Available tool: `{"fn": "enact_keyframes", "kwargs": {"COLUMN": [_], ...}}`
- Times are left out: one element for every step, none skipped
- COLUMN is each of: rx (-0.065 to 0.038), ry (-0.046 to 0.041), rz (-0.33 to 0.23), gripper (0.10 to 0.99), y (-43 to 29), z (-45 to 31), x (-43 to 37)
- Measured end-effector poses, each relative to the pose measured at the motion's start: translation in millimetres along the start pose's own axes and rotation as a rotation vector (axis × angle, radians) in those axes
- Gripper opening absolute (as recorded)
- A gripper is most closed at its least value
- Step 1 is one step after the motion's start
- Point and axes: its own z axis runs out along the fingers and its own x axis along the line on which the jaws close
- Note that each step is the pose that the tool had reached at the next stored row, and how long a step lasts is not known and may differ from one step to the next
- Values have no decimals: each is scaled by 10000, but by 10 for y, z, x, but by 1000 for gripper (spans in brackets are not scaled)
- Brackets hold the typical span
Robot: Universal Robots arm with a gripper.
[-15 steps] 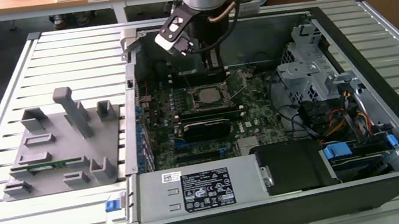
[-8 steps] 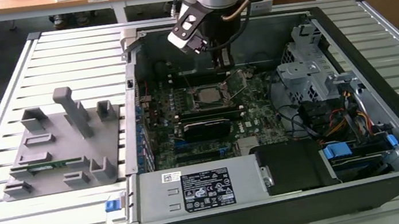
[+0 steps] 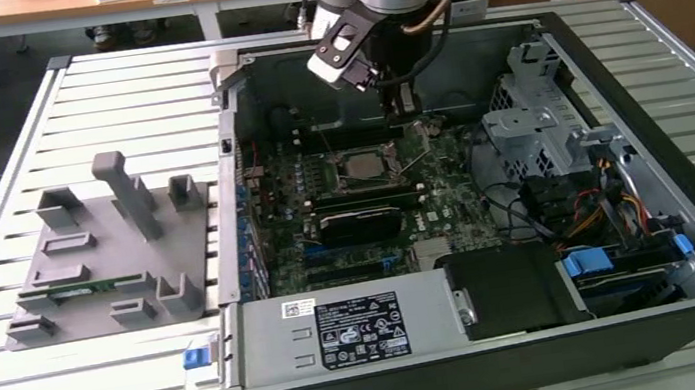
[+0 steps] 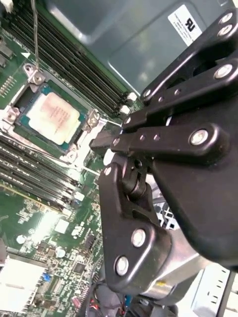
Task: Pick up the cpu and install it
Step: 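Close the cpu cover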
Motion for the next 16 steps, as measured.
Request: {"fn": "enact_keyframes", "kwargs": {"rx": [0,1,1,0,0,-1,-2,-1,0,1,1,2,4,6,8,9], "ry": [1,-3,-1,0,-1,0,3,3,0,-1,-1,0,0,-1,0,1], "rz": [-9,-11,-10,-9,-10,-11,-12,-12,-11,-11,-11,-10,-10,-11,-14,-21], "gripper": [106,106,106,106,106,106,106,106,106,106,106,106,106,106,106,106], "y": [7,10,11,12,14,16,20,30,49,71,95,120,144,168,190,210], "z": [0,-7,-17,-29,-40,-44,-43,-43,-43,-42,-40,-37,-35,-32,-28,-22], "x": [1,0,0,0,0,0,1,7,13,20,27,34,40,46,51,55]}}
